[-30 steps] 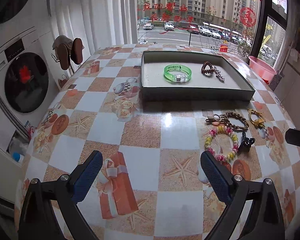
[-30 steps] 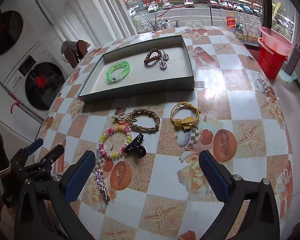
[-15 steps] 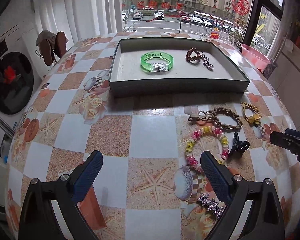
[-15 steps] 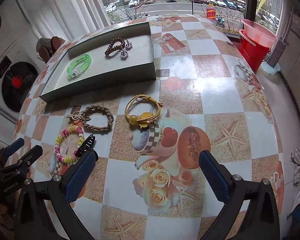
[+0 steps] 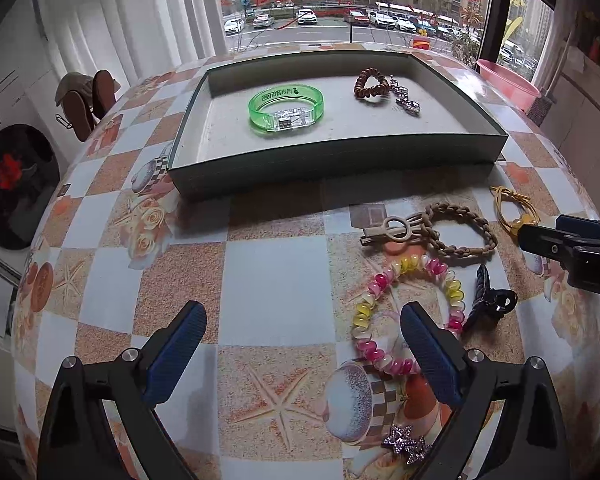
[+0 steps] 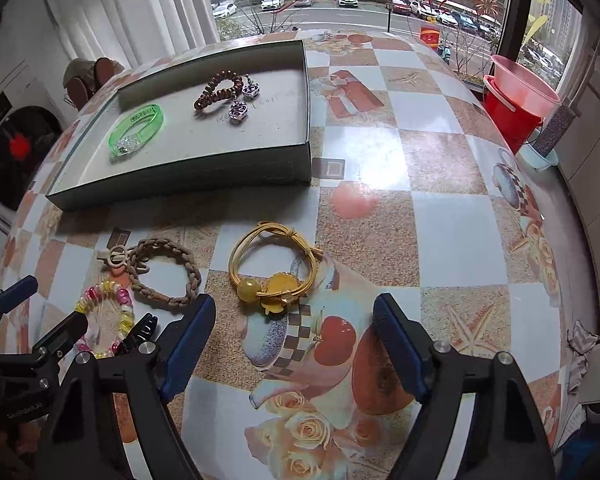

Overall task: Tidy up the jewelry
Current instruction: 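Grasp the pink-yellow beaded bracelet with the left tool while the right tool grasps the yellow hair tie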

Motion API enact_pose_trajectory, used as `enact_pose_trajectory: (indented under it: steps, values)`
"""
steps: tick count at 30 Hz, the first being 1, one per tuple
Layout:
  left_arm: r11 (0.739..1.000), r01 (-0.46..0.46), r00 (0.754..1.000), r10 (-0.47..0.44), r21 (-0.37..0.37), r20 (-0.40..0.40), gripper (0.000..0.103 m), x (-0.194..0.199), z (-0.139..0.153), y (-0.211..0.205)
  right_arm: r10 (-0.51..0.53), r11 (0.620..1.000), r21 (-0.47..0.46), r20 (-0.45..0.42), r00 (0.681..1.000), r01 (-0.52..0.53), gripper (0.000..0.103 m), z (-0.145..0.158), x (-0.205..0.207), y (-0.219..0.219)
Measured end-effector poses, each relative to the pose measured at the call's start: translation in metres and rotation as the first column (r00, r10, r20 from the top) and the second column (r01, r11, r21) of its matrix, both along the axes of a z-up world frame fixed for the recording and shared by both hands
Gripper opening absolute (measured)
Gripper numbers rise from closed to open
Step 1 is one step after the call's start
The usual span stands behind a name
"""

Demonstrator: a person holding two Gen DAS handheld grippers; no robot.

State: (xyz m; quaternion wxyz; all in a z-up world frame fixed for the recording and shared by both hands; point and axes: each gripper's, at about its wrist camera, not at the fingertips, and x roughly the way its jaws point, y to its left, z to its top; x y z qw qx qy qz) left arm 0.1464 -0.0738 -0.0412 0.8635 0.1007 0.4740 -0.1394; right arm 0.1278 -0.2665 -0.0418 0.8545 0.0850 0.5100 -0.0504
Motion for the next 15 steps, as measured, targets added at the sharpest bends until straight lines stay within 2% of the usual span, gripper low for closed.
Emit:
enact_pose_trajectory:
  steps: [1,3,9,12,15]
  values:
    - [1.000,0.005,1.000,-0.005,0.006,0.000,0.103,0.000,-0.001,-0.002,-0.001,1.000,0.000,-0.001,1.000,0.001,0.082,-0.001,0.001,0.000]
    - [1.000,0.021,1.000,-0.021,0.020,-0.003,0.096,0.002,-0.003,-0.006,0.008,1.000,-0.017,0.004,1.000,-0.008,0.082,-0.002,0.004,0.002]
    - [0.999,0.038,0.999,-0.038,0.030,-0.002,0.093,0.003,-0.004,-0.015,0.058,0.993,-0.103,0.011,0.998,-0.056,0.079,-0.007,0.009,0.017]
    - [0.998,0.053,0.999,-0.053,0.027,0.002,0.085,0.000,-0.003,-0.018,0.061,0.993,-0.100,0.018,0.998,-0.059,0.072,-0.006,0.010,0.019]
    - [0.997,0.067,0.998,-0.067,0.024,0.001,0.079,-0.001,-0.002,-0.021,0.068,0.992,-0.109,0.023,0.997,-0.065,0.061,-0.005,0.007,0.022]
